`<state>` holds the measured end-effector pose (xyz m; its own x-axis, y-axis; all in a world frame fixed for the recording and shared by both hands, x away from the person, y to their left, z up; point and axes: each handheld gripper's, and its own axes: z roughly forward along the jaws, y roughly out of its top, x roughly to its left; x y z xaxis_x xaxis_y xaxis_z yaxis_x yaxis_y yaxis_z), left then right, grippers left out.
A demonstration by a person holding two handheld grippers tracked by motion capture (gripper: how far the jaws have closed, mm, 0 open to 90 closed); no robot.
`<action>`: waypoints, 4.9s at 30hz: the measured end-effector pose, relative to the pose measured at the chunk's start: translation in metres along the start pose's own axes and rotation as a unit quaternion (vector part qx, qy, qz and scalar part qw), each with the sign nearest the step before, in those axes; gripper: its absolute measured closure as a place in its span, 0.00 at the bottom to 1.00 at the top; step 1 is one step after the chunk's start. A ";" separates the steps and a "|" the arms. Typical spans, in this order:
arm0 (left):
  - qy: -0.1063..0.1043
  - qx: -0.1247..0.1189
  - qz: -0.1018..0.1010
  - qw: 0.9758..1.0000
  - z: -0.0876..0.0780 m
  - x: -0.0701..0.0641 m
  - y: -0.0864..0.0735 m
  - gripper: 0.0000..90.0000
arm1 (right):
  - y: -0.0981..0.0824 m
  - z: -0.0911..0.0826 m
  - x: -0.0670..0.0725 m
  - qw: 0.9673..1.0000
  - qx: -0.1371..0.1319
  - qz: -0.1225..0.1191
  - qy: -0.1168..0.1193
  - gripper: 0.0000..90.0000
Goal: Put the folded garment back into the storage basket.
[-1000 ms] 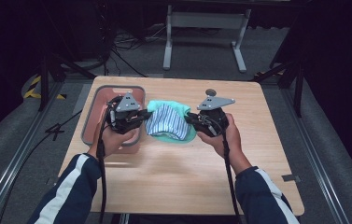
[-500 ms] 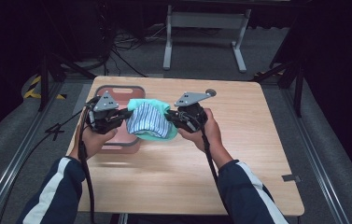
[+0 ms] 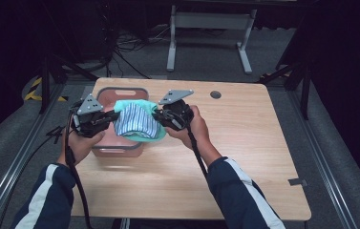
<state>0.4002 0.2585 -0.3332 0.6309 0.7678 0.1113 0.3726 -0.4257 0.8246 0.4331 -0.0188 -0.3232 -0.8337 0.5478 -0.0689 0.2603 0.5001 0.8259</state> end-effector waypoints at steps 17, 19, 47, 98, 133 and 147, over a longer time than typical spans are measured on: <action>0.037 0.014 -0.030 0.999 -0.021 0.034 -0.025 0.94 | 0.022 0.055 0.021 0.999 0.013 -0.008 0.029 0.92; 0.041 0.018 -0.034 0.998 -0.020 0.038 -0.031 0.94 | 0.023 0.062 0.023 0.999 0.016 -0.007 0.032 0.92; 0.069 0.081 -0.023 0.994 0.013 0.041 -0.053 0.92 | -0.002 0.108 0.021 0.998 0.053 0.014 0.037 0.86; 0.025 0.013 0.001 1.000 0.018 -0.022 -0.022 0.57 | -0.025 0.053 -0.008 0.997 0.065 0.000 -0.032 0.47; -0.077 0.048 0.095 0.991 0.053 -0.124 -0.014 0.32 | -0.102 -0.032 -0.028 0.991 0.101 -0.023 -0.081 0.42; -0.097 0.066 0.129 0.985 0.066 -0.152 -0.022 0.29 | -0.144 -0.062 -0.039 0.989 0.116 -0.016 -0.094 0.41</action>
<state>0.3405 0.1198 -0.4048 0.8301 0.5245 0.1893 0.2597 -0.6640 0.7012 0.3981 -0.1534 -0.4050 -0.7441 0.6333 -0.2129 0.3585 0.6474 0.6726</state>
